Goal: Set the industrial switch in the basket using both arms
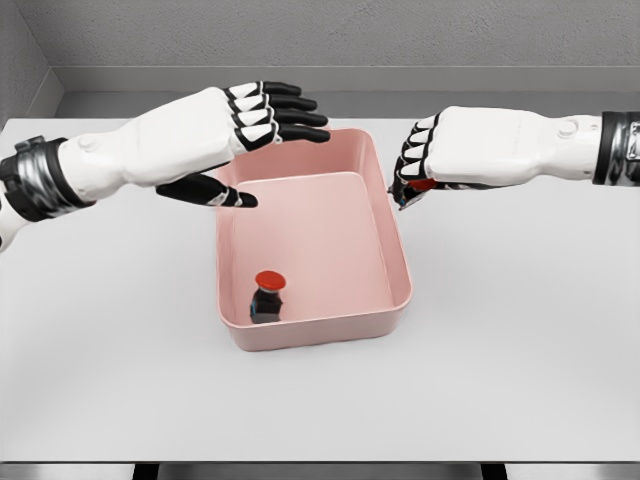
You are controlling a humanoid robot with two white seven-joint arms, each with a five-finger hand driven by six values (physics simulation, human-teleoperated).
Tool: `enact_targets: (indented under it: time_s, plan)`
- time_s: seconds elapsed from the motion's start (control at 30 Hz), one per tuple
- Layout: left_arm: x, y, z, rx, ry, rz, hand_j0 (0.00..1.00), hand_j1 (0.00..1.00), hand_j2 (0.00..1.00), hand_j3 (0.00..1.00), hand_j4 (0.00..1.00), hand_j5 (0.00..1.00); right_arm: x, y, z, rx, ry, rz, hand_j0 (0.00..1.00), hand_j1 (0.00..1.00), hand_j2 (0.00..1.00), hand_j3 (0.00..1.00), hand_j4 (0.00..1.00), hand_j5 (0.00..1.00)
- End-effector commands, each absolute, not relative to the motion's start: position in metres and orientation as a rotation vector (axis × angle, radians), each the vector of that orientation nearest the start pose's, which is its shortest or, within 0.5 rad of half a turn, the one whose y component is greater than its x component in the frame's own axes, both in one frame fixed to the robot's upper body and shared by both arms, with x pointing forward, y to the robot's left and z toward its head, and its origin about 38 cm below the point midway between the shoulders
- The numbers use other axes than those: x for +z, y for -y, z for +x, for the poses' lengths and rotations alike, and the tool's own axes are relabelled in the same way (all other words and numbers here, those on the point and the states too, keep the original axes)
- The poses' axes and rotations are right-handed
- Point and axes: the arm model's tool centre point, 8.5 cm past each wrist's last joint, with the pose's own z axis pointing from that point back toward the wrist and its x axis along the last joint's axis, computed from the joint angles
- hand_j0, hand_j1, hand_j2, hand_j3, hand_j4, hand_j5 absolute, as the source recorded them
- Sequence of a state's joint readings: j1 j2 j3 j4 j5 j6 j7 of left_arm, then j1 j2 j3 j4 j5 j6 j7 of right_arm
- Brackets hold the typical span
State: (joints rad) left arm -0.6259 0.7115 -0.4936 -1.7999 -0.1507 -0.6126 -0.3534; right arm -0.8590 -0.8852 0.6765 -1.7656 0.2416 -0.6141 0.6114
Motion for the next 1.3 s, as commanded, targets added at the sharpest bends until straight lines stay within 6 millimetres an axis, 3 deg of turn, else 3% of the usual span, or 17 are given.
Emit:
enact_targets:
  time_s: [0.0,0.27,0.47,0.57,0.8,1.0,1.03,1.07,1.27]
  plan:
    - [0.326,-0.213,0.38,2.174,-2.59,-0.26,1.0,1.0,1.0,1.0,1.0,1.0,0.333,0.225,0.395,-2.682,-1.924,0.459,0.56,0.56,0.56,0.56,0.56,0.56]
    - [0.33,-0.277,0.386,2.336,-2.602,-0.407,1.0,1.0,1.0,1.0,1.0,1.0,0.331,0.19,0.395,-2.607,-1.942,0.368,0.57,0.57,0.57,0.57,0.57,0.57]
    - [0.298,-0.318,0.391,2.502,-2.656,-0.45,1.0,1.0,1.0,1.0,1.0,1.0,0.315,0.168,0.394,-2.604,-1.914,0.307,0.57,0.57,0.57,0.57,0.57,0.57]
    - [0.284,-0.335,0.396,2.564,-2.685,-0.481,1.0,1.0,1.0,1.0,1.0,1.0,0.301,0.16,0.404,-2.637,-1.917,0.279,0.57,0.57,0.57,0.57,0.57,0.57]
    - [0.276,-0.362,0.401,2.638,-2.698,-0.575,1.0,1.0,1.0,1.0,1.0,1.0,0.286,0.139,0.416,-2.645,-1.924,0.259,0.58,0.58,0.58,0.58,0.58,0.58]
    - [0.272,-0.363,0.4,2.653,-2.7,-0.567,1.0,1.0,1.0,1.0,1.0,1.0,0.276,0.131,0.42,-2.663,-1.931,0.224,0.59,0.59,0.59,0.59,0.59,0.59]
    - [0.272,-0.363,0.4,2.653,-2.7,-0.567,1.0,1.0,1.0,1.0,1.0,1.0,0.276,0.131,0.42,-2.665,-1.932,0.225,0.7,0.7,0.7,0.7,0.7,0.7]
    - [0.272,-0.363,0.4,2.653,-2.7,-0.567,1.0,1.0,1.0,1.0,1.0,1.0,0.274,0.132,0.42,-2.67,-1.931,0.222,1.0,1.0,1.0,1.0,1.0,1.0]
    - [0.272,-0.362,0.4,2.649,-2.703,-0.562,1.0,1.0,1.0,1.0,1.0,1.0,0.273,0.131,0.423,-2.675,-1.941,0.216,1.0,1.0,1.0,1.0,1.0,1.0]
